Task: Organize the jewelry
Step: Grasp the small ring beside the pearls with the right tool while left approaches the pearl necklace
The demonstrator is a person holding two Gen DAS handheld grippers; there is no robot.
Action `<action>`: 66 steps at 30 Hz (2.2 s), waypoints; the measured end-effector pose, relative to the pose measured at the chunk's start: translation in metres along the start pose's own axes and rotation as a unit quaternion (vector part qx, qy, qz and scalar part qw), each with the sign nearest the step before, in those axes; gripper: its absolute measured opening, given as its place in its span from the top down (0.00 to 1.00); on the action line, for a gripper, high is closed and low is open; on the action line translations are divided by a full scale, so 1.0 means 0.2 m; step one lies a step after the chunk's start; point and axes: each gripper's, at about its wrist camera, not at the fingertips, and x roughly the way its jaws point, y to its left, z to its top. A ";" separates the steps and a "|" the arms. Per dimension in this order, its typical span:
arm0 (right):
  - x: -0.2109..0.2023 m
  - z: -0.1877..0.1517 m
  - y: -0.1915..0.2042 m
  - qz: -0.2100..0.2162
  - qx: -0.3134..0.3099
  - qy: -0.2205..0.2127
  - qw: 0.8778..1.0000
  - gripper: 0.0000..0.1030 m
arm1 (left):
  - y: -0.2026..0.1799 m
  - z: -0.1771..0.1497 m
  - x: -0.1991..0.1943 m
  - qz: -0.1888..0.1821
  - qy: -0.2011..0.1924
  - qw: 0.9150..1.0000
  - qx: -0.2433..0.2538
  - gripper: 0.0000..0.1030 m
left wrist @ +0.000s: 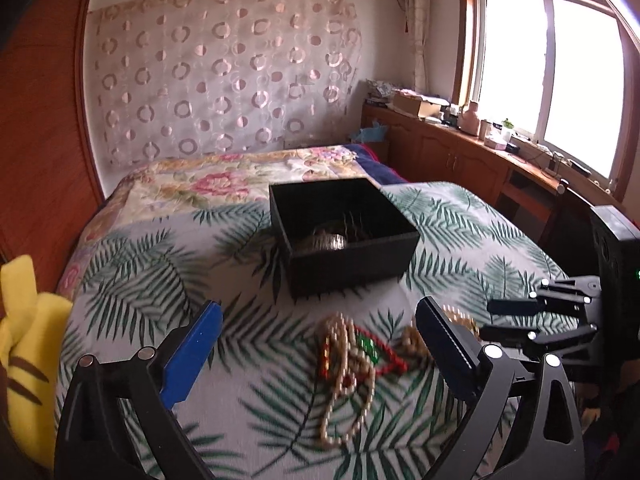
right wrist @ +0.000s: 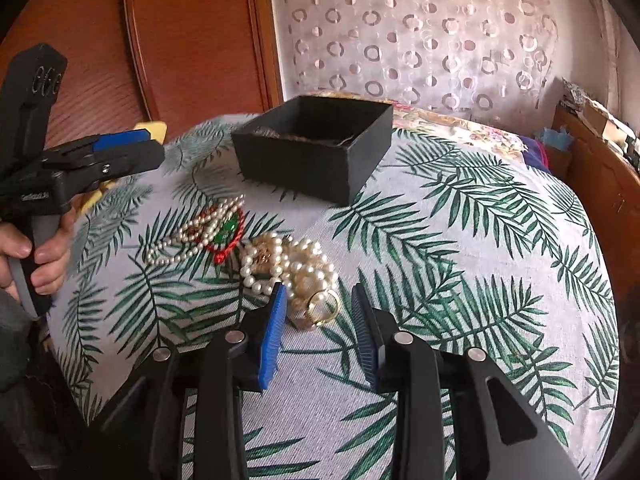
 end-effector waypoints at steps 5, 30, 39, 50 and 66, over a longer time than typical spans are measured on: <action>0.04 0.00 0.08 -0.016 -0.033 0.022 0.999 0.65 | 0.01 -0.05 -0.03 -0.001 0.007 1.000 -0.005 0.09; -0.02 -0.03 0.02 -0.046 -0.004 -0.002 0.999 0.87 | -0.01 -0.23 -0.01 0.000 0.058 0.998 0.000 0.09; -0.14 -0.10 0.07 -0.019 0.011 -0.026 0.999 0.87 | -0.06 -0.28 -0.02 -0.015 0.078 0.997 0.025 0.31; -0.12 -0.19 0.11 -0.004 0.014 -0.019 1.000 0.87 | -0.15 -0.25 0.01 -0.052 0.086 0.993 0.054 0.77; -0.11 -0.19 0.11 0.004 0.016 -0.021 1.000 0.87 | -0.19 -0.28 0.10 -0.044 0.118 0.989 0.074 0.96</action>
